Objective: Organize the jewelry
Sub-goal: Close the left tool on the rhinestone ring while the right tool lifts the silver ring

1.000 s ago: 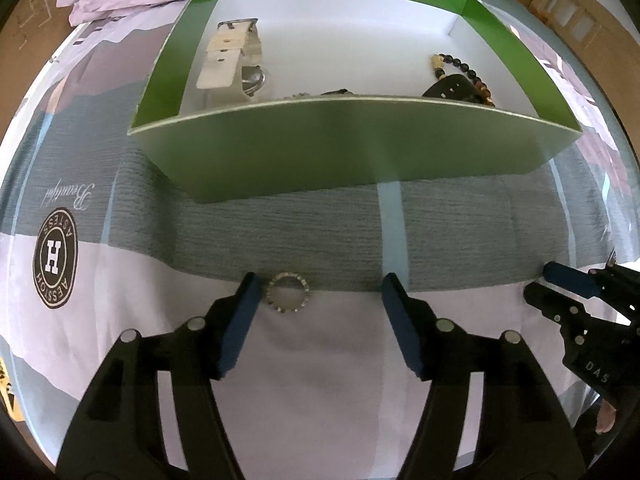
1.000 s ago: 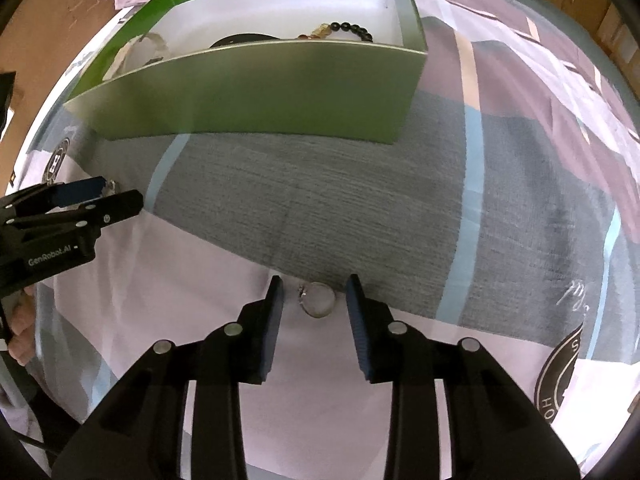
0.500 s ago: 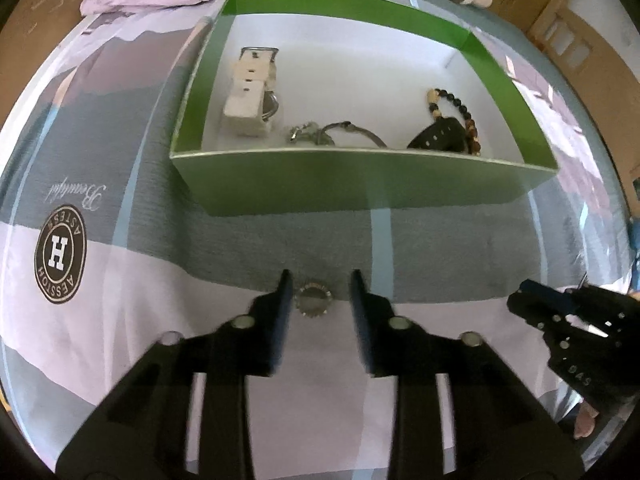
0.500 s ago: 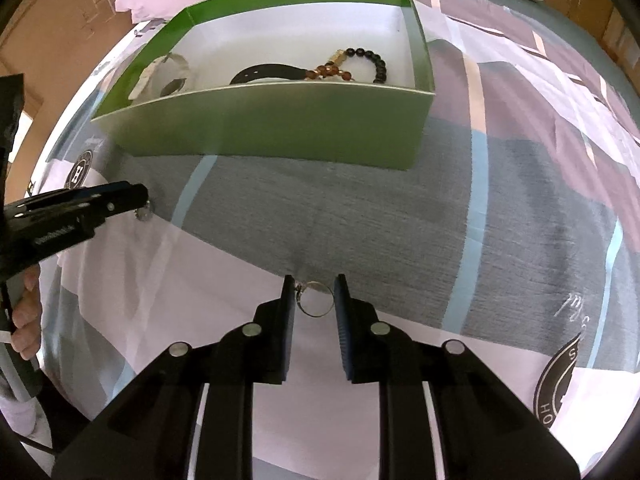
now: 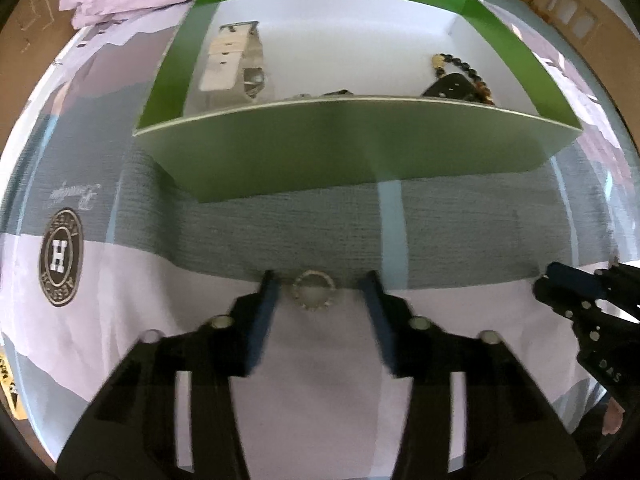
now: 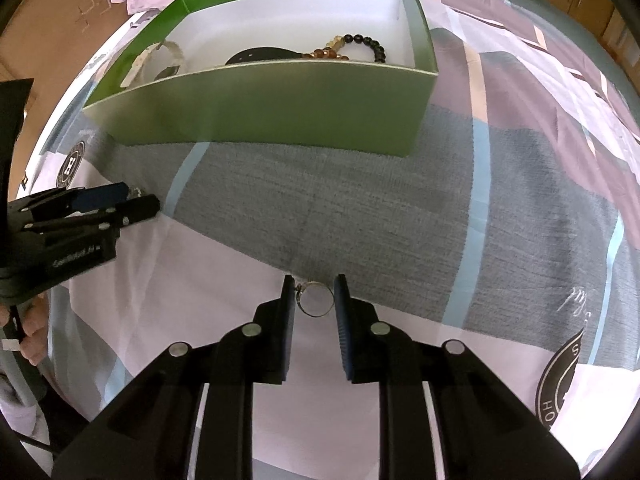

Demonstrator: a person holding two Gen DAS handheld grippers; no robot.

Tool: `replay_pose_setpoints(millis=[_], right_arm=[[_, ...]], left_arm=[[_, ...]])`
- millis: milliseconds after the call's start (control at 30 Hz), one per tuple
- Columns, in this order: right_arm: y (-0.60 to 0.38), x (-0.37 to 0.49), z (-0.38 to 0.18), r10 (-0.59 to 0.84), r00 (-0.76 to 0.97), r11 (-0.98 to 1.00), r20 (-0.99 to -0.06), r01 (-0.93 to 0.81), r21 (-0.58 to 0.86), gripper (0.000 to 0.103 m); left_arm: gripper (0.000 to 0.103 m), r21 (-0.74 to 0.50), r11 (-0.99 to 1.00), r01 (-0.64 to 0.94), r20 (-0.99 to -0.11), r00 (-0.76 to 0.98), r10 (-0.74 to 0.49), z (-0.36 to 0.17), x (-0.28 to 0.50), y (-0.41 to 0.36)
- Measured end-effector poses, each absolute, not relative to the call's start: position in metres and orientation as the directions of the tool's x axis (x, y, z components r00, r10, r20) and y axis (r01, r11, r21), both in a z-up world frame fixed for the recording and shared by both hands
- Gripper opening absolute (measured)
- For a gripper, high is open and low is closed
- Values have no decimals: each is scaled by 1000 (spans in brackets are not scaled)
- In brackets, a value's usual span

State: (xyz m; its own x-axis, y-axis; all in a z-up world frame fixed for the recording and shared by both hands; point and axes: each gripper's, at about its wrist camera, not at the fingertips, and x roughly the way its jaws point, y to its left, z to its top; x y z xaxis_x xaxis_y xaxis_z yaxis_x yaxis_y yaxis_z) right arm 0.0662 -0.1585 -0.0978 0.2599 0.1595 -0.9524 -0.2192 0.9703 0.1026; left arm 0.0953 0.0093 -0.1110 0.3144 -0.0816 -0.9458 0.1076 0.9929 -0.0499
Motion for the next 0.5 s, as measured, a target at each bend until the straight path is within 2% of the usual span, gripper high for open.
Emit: replay_pose_setpoints(millis=[100, 500], right_arm=[[-159, 65, -99, 159, 260, 970, -952, -222, 101, 20], [-163, 66, -98, 165, 268, 968, -949, -228, 104, 20]], left_arm=[[22, -52, 994, 99, -944, 320, -81, -110, 96, 13], [21, -67, 994, 88, -931, 352, -94, -93, 90, 22]])
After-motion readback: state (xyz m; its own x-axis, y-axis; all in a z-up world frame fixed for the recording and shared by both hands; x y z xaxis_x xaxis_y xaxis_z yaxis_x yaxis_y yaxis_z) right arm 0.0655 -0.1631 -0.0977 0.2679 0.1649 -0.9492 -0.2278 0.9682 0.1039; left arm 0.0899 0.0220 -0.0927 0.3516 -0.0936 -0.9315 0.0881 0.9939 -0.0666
